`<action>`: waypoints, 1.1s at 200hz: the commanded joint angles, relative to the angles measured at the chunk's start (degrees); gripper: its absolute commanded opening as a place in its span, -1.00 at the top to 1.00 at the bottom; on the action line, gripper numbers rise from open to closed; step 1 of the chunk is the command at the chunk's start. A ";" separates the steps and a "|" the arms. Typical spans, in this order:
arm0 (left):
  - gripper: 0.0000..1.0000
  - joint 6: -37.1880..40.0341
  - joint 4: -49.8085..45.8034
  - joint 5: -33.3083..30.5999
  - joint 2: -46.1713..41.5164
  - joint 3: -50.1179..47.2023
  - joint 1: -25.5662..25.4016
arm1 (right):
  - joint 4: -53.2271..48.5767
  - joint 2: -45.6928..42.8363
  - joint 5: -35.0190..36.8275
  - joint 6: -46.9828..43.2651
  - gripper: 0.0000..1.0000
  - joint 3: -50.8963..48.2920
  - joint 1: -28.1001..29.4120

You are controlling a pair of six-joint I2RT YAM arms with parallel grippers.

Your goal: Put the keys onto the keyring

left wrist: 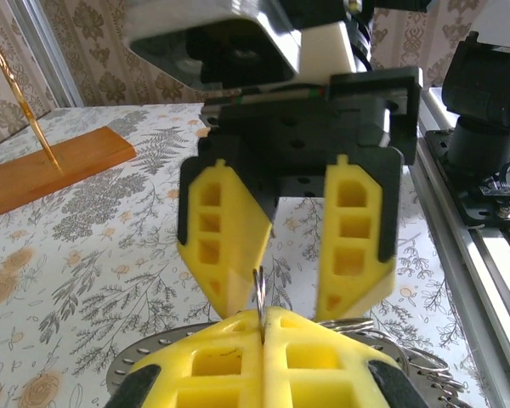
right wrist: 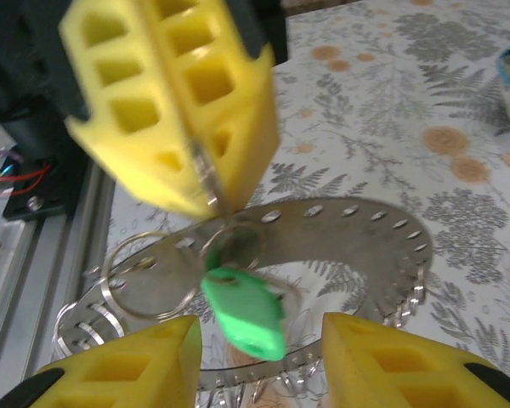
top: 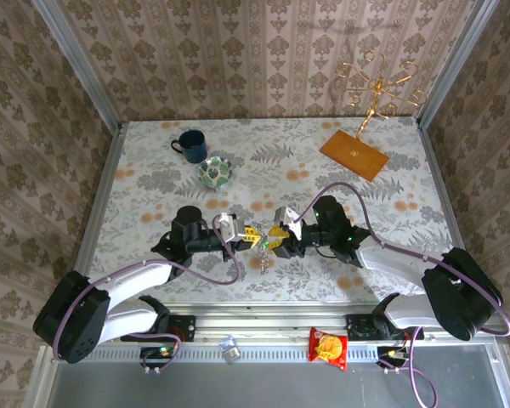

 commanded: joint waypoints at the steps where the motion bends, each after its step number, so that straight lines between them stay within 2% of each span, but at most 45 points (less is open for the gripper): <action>1: 1.00 -1.17 4.15 3.09 0.15 0.22 0.49 | 1.85 0.65 -3.31 -5.13 0.14 -0.77 0.72; 89: 1.00 -2.86 6.87 6.07 0.51 -0.33 0.65 | 4.76 1.52 1.00 -7.30 0.12 -0.58 1.47; 130: 1.00 -3.14 7.22 7.06 0.51 -0.24 0.74 | 3.29 1.66 -2.18 -7.39 0.11 0.57 1.47; 169: 1.00 -3.54 7.89 7.33 0.51 -0.31 0.82 | 1.65 1.36 -5.41 -7.21 0.29 2.07 1.48; 220: 1.00 -3.91 8.28 7.69 0.43 -0.51 0.91 | -0.20 1.58 -7.21 -7.04 0.65 3.41 1.47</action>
